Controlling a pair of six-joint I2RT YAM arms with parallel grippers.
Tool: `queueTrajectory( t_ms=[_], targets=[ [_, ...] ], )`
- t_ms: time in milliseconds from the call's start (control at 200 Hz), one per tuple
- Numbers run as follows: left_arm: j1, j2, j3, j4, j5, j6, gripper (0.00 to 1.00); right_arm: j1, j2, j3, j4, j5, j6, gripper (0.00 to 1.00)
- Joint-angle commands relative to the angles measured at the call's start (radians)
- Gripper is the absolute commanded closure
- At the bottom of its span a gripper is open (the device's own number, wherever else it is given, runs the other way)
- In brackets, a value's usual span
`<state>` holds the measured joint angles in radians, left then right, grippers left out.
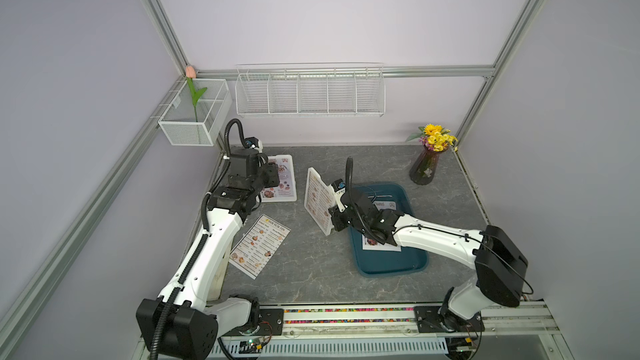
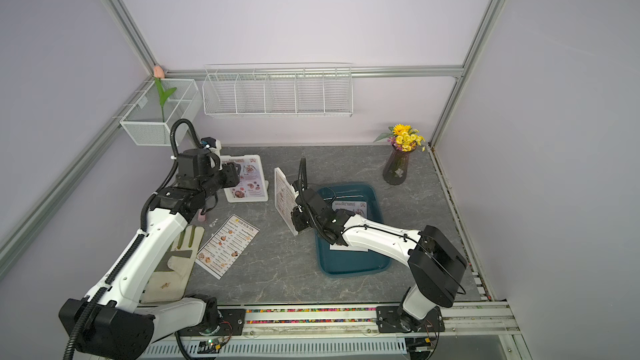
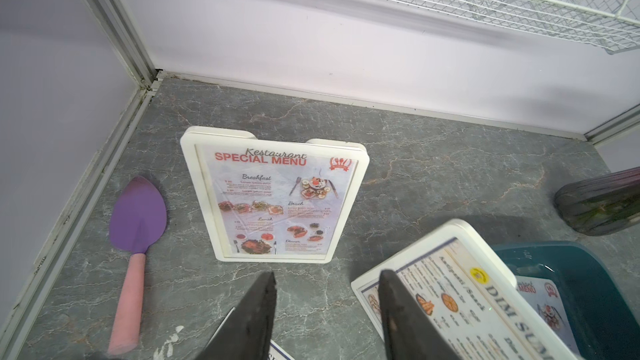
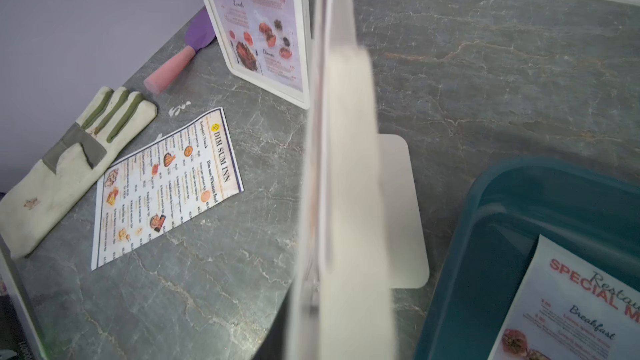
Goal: Replace the menus in the menu holders
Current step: Adjust the menu holder at the center of the board.
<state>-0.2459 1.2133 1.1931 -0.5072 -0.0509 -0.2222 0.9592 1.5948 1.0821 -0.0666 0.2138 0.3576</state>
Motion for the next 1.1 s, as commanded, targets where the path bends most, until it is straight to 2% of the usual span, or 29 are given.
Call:
queueTrajectory(
  t_ms=[0, 160, 235, 345, 410, 635, 860, 1095],
  targets=[
    [-0.010, -0.011, -0.005, -0.002, 0.010, -0.002, 0.49, 0.004, -0.044, -0.017, -0.047, 0.029, 0.029, 0.73],
    [-0.016, -0.018, -0.012, -0.015, 0.021, 0.001, 0.49, -0.001, -0.104, 0.019, -0.172, 0.004, -0.049, 0.51],
    [-0.027, -0.019, -0.016, -0.035, 0.026, 0.012, 0.48, -0.020, -0.145, 0.080, -0.294, -0.058, -0.099, 0.41],
    [-0.066, -0.017, -0.048, -0.061, 0.027, 0.024, 0.48, -0.066, -0.164, 0.215, -0.478, -0.163, -0.146, 0.37],
    [-0.086, -0.020, -0.085, -0.067, 0.027, 0.020, 0.48, -0.093, -0.145, 0.306, -0.557, -0.194, -0.161, 0.41],
    [-0.095, -0.033, -0.212, -0.048, 0.030, -0.012, 0.48, -0.144, 0.036, 0.612, -0.667, -0.230, -0.197, 0.67],
    [-0.094, -0.047, -0.255, -0.053, 0.024, -0.026, 0.48, -0.162, 0.202, 0.791, -0.714, -0.284, -0.213, 0.74],
    [-0.095, -0.074, -0.256, -0.074, 0.000, -0.018, 0.48, -0.164, 0.294, 0.846, -0.716, -0.303, -0.209, 0.76]
  ],
)
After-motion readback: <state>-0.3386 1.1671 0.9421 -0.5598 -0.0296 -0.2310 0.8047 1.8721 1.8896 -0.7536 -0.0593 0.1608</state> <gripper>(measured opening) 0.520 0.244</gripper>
